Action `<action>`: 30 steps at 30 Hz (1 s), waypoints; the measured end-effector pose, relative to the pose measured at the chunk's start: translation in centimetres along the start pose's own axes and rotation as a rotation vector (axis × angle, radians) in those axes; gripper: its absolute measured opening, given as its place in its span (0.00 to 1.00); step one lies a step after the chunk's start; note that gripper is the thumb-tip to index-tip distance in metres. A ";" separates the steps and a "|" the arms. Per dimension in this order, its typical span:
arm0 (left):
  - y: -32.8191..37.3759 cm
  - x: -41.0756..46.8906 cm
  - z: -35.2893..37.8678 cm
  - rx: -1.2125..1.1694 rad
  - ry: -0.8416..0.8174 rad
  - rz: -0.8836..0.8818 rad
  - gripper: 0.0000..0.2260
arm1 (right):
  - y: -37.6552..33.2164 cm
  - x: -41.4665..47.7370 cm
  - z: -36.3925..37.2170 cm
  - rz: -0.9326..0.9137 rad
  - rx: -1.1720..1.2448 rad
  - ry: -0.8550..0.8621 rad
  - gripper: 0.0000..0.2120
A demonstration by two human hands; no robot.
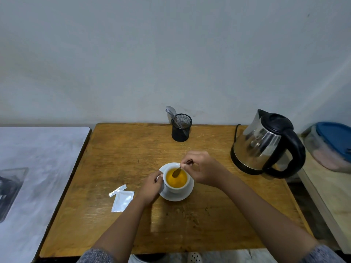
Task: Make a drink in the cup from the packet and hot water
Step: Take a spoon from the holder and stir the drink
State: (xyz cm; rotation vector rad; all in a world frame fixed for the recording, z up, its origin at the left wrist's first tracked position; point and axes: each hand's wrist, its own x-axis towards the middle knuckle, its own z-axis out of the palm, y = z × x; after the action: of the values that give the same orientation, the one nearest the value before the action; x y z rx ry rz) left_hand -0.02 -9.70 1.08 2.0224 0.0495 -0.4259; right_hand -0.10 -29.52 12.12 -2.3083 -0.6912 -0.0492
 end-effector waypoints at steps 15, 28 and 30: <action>-0.1 -0.1 0.0 0.023 0.011 0.010 0.11 | 0.6 -0.7 -0.4 0.500 0.446 0.364 0.08; -0.1 -0.3 0.2 0.023 0.012 0.041 0.11 | 5.0 -6.9 2.7 1.091 1.445 1.209 0.05; -0.2 -0.3 0.3 0.053 0.019 0.045 0.12 | 5.0 -7.3 3.9 1.157 1.397 1.279 0.03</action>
State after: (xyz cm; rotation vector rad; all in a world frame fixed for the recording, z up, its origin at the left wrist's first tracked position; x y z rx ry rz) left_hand -0.45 -9.83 0.90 2.0761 0.0042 -0.3828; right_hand -4.47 -33.39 4.37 -0.6652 1.0093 -0.3248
